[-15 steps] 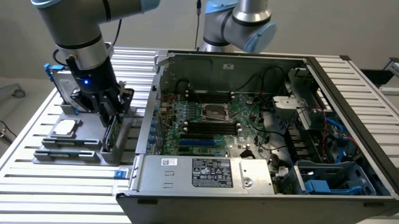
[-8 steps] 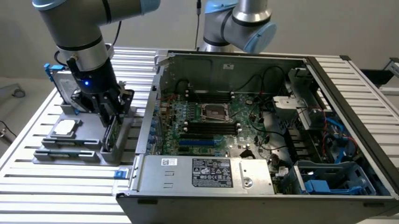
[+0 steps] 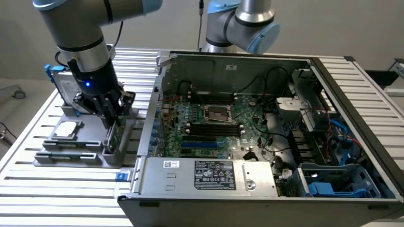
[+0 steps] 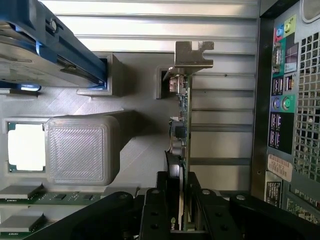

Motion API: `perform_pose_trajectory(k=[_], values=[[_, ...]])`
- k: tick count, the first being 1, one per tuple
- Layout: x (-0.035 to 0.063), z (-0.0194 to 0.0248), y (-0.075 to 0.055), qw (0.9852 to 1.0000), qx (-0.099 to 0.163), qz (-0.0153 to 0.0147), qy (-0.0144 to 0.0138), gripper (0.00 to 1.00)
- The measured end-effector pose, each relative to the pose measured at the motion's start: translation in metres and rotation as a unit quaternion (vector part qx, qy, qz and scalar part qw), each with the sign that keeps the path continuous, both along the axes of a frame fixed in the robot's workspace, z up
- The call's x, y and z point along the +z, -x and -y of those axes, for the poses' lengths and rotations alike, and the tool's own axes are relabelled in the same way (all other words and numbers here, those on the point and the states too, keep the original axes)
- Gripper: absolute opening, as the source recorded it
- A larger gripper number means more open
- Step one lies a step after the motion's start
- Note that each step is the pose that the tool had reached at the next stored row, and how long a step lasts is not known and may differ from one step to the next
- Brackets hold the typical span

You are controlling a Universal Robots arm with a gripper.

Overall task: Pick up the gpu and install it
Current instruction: 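Pick up the gpu and move the gpu toward the slot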

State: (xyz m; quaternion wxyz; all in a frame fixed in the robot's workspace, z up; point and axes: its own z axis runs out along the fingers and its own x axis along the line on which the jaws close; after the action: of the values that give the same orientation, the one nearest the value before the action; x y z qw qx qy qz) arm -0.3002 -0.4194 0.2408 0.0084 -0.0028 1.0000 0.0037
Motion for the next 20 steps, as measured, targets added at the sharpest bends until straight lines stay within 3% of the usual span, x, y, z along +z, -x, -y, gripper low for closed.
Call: perform_pose_trajectory(k=[9, 20], values=[[0.0025, 0.0000, 0.000, 1.0000, 0.000, 0.0002, -0.0001, 0.27], [0.0515, -0.0005, 0.000, 1.0000, 0.000, 0.0000, 0.0000, 0.27]])
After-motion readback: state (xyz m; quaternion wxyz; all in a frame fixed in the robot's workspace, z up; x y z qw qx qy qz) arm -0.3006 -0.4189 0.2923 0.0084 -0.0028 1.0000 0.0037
